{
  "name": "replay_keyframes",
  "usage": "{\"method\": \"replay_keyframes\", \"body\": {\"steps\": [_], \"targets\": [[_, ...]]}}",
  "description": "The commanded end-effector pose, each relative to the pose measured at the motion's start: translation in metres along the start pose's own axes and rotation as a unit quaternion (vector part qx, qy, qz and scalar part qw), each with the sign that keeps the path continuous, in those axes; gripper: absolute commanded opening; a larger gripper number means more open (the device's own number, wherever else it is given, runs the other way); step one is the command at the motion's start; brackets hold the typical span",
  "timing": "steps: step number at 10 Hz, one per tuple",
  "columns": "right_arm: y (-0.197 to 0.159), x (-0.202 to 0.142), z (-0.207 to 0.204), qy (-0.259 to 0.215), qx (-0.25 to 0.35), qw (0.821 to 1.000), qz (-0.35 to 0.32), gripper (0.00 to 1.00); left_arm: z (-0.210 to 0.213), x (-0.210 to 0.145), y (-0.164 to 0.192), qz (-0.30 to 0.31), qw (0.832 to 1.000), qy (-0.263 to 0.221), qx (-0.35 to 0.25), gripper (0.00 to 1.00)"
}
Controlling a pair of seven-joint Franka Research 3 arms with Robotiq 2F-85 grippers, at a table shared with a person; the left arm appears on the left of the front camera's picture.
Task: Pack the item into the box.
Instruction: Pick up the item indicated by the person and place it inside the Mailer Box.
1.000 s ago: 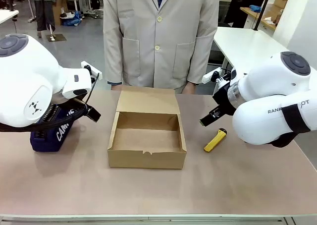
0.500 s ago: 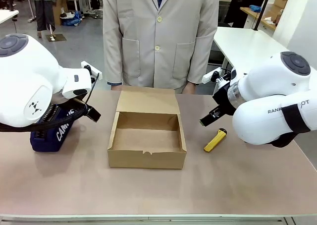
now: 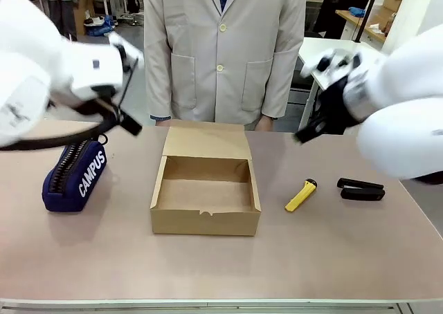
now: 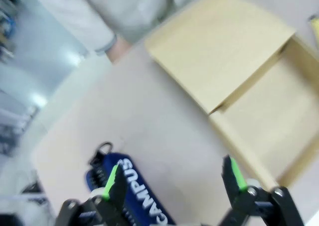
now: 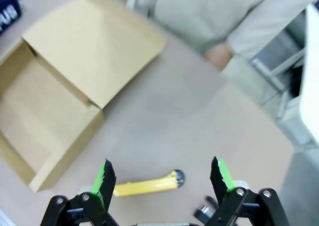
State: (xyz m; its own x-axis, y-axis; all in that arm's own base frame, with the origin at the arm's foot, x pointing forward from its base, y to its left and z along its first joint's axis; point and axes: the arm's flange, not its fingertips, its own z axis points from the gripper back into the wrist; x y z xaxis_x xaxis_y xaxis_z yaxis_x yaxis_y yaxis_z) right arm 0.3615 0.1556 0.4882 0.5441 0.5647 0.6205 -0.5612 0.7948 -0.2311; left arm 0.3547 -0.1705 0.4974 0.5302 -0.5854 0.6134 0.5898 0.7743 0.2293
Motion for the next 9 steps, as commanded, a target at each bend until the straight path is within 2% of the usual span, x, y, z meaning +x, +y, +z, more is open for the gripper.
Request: {"method": "replay_keyframes", "body": {"steps": [1, 2, 3, 4, 5, 6, 7, 8, 9], "targets": [[0.032, -0.059, 0.082, -0.025, -0.043, 0.999, -0.009, 1.00, 0.080, -0.039, -0.033, 0.000, 0.998, -0.038, 0.044, 1.00], [0.000, 0.000, 0.000, 0.000, 0.000, 1.000, 0.000, 1.00, 0.000, 0.000, 0.000, 0.000, 1.000, 0.000, 0.000, 1.00], [0.000, 0.008, 0.048, -0.023, -0.018, 1.000, 0.003, 1.00, 0.000, 0.000, 0.000, 0.000, 1.000, 0.000, 0.000, 1.00], [0.003, 0.012, 0.038, 0.000, 0.001, 1.000, -0.003, 1.00, 0.068, 0.011, -0.014, -0.011, 0.999, -0.032, 0.020, 1.00], [-0.010, 0.005, 0.045, 0.008, 0.055, 0.998, -0.040, 1.00, 0.072, 0.014, -0.004, 0.026, 0.997, -0.043, -0.054, 1.00], [-0.035, -0.007, 0.065, 0.003, 0.163, 0.970, -0.180, 1.00, 0.088, -0.001, 0.030, 0.106, 0.984, -0.042, -0.136, 1.00], [-0.064, -0.027, 0.088, 0.006, 0.272, 0.917, -0.292, 1.00, 0.100, -0.021, 0.060, 0.178, 0.967, -0.053, -0.176, 1.00], [-0.096, -0.056, 0.106, -0.012, 0.307, 0.866, -0.394, 1.00, 0.110, -0.050, 0.091, 0.219, 0.934, -0.078, -0.270, 1.00], [-0.125, -0.089, 0.122, -0.070, 0.351, 0.811, -0.462, 1.00, 0.115, -0.087, 0.122, 0.278, 0.898, -0.076, -0.333, 1.00]]}}
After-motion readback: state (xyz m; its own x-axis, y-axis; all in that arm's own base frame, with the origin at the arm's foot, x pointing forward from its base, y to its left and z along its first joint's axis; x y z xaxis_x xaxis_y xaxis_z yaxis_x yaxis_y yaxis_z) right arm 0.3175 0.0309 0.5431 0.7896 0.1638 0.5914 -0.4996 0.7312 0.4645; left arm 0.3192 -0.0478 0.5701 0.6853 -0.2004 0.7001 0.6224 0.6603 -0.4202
